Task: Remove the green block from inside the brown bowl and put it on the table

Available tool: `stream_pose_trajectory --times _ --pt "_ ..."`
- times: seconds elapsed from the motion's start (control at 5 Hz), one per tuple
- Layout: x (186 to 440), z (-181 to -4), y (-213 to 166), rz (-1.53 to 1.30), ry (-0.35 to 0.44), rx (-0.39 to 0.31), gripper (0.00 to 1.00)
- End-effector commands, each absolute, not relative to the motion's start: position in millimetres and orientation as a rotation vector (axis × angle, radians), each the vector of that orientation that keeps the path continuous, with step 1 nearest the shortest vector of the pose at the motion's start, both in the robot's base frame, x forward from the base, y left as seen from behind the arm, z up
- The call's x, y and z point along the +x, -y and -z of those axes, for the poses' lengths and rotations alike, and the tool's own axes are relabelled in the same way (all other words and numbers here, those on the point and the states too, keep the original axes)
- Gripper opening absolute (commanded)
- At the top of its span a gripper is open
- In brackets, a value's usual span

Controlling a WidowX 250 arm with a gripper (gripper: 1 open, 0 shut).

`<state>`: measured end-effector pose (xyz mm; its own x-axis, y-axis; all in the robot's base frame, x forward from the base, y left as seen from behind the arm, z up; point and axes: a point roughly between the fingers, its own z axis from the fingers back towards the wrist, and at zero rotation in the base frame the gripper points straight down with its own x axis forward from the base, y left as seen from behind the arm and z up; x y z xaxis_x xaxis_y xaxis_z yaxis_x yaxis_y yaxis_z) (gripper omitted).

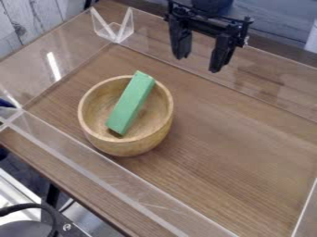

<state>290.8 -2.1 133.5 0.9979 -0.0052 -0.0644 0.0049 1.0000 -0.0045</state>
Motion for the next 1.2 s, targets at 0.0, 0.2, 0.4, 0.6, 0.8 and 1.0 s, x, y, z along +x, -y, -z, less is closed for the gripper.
stream_pose_trajectory --times 0.0,0.2,0.4,0.6,0.8,1.0 --pt "285 -128.5 -10 0.003 -0.076 0.007 1.00" --pt "267 -119.3 -29 -0.004 -0.079 0.022 1.00" --pt "256 -113.1 -48 -0.013 -0.064 0.026 1.00" --pt "252 -109.3 -64 -0.023 -0.064 0.031 1.00" --pt "250 -104.2 -71 -0.030 -0.072 0.031 1.00" --pt "250 -97.3 -73 -0.031 -0.078 0.027 1.00"
